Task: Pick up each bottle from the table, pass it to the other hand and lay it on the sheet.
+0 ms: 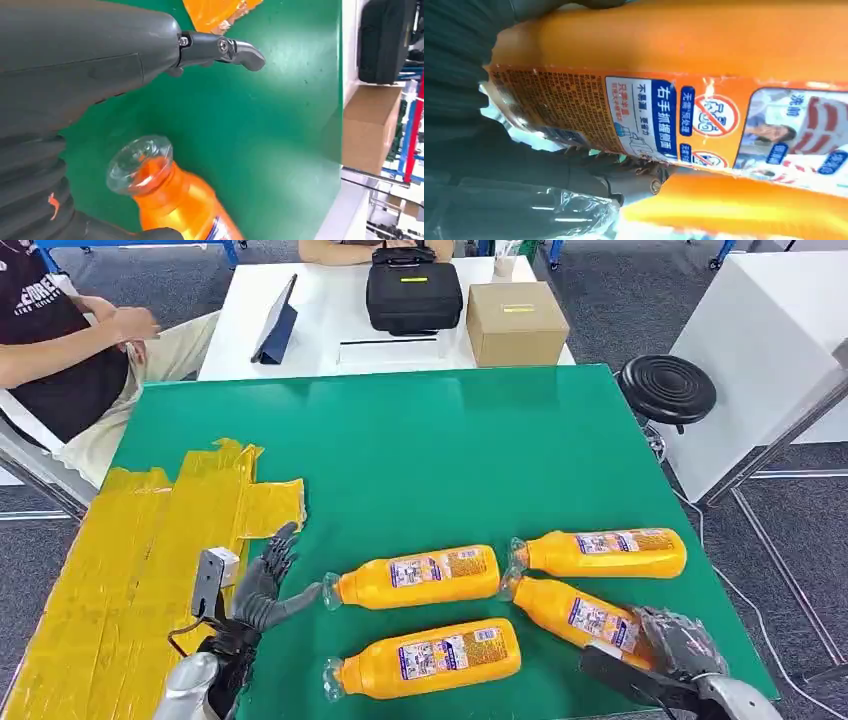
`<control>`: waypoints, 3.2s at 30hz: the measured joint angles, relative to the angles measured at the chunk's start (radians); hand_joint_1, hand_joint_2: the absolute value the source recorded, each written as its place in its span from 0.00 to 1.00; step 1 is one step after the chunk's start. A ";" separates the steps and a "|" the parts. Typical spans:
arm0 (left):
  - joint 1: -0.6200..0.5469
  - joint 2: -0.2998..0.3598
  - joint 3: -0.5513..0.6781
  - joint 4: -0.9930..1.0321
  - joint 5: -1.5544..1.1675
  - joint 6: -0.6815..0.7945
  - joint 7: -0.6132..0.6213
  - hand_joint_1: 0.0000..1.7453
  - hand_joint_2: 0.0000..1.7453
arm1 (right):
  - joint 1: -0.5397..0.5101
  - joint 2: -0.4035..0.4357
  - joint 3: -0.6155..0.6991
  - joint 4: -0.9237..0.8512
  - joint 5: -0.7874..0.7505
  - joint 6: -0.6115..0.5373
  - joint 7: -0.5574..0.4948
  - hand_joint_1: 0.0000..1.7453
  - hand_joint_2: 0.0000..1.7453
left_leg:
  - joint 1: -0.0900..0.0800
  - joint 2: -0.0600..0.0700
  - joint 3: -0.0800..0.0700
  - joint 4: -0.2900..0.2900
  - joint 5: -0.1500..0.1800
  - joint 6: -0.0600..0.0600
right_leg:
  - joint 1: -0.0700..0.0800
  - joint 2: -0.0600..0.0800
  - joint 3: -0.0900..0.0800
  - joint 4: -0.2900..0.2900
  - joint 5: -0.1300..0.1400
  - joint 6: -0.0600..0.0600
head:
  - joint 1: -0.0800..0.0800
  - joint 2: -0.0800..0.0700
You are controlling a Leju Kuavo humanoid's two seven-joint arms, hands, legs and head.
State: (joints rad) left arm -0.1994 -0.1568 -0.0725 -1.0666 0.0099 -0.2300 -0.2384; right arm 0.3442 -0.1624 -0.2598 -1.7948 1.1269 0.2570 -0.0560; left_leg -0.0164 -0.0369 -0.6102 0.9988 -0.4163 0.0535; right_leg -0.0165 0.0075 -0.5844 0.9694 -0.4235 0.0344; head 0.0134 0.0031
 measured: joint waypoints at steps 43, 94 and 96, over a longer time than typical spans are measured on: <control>-0.188 -0.062 -0.070 0.046 -0.117 0.036 0.066 0.00 1.00 | -0.221 0.259 0.309 -0.037 -0.491 -0.469 -0.213 1.00 1.00 | 0.000 -0.002 -0.001 0.000 0.001 0.000 | 0.000 0.000 0.000 0.001 0.000 0.000 | 0.000 0.000; -0.280 -0.060 -0.477 -0.244 0.212 0.091 0.154 0.00 1.00 | -0.608 0.358 0.605 0.502 -0.444 -0.886 -0.296 1.00 1.00 | 0.000 -0.002 -0.001 0.000 0.002 0.000 | 0.000 0.000 -0.001 0.001 0.000 0.000 | 0.000 0.000; -0.290 -0.065 -0.477 -0.240 0.233 0.095 0.161 0.00 1.00 | -0.617 0.370 0.622 0.524 -0.426 -0.905 -0.293 1.00 1.00 | 0.000 -0.002 -0.001 0.000 0.002 0.000 | 0.000 0.000 -0.001 0.001 0.000 0.000 | 0.000 0.000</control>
State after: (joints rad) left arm -0.4895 -0.2220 -0.5497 -1.3066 0.2429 -0.1351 -0.0774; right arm -0.2730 0.2079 0.3619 -1.2708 0.7007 -0.6485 -0.3487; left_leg -0.0162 -0.0385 -0.6114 0.9992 -0.4144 0.0537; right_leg -0.0165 0.0071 -0.5850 0.9706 -0.4231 0.0345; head 0.0134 0.0031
